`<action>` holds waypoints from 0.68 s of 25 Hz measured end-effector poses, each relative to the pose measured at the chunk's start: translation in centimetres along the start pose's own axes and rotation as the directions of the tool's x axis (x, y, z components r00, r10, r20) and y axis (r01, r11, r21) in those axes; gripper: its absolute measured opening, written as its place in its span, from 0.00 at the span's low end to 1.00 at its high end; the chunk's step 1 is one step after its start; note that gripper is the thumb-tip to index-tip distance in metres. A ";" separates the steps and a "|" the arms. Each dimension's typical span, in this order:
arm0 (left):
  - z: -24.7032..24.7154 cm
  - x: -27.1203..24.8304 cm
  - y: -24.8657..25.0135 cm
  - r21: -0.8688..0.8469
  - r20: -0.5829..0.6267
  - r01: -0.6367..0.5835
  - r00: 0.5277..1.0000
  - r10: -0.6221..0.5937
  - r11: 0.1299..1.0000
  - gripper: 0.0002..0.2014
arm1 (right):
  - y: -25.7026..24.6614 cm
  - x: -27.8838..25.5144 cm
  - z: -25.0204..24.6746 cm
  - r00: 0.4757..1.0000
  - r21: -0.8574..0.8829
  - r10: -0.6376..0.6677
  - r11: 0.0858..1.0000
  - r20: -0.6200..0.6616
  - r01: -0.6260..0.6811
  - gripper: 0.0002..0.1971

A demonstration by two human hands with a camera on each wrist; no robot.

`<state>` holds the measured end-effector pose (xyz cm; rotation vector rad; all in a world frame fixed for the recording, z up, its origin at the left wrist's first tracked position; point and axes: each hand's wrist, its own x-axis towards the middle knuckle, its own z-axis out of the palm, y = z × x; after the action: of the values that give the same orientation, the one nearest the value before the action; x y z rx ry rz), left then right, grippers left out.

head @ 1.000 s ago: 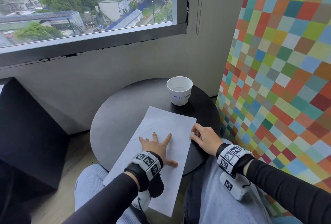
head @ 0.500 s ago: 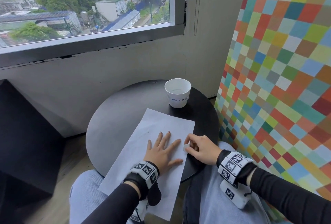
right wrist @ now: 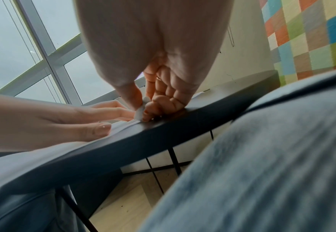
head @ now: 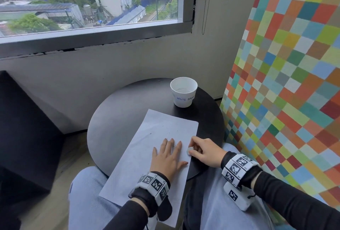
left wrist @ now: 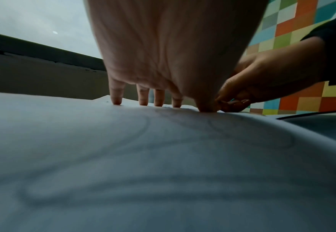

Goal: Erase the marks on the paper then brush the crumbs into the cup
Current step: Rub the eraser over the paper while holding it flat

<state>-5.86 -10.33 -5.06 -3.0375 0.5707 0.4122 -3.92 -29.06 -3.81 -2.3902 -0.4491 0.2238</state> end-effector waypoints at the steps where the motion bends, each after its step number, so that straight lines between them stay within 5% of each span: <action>1: 0.3 0.0 0.1 -0.017 -0.025 0.000 1.000 -0.001 1.000 0.53 | 0.0 0.0 0.1 1.000 -0.008 -0.004 1.000 -0.004 0.004 0.06; 3: 0.9 0.1 -0.1 -0.049 -0.134 0.038 0.990 -0.044 0.998 0.55 | 0.0 0.0 0.1 0.999 -0.009 -0.001 1.000 -0.046 0.001 0.05; 10: 4.2 -0.1 0.8 -0.213 -0.348 0.017 0.933 -0.092 0.977 0.25 | 0.2 -0.1 0.0 0.997 -0.034 -0.034 0.999 -0.069 0.031 0.05; 17: 4.2 -0.2 0.9 -0.213 -0.365 0.021 0.926 -0.099 0.977 0.25 | 0.3 0.1 0.2 0.996 -0.037 -0.037 0.999 -0.086 0.034 0.06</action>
<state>-7.43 -10.82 -9.07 -3.3463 0.4674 -0.1290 -3.84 -29.09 -4.17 -2.4136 -0.4578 0.0970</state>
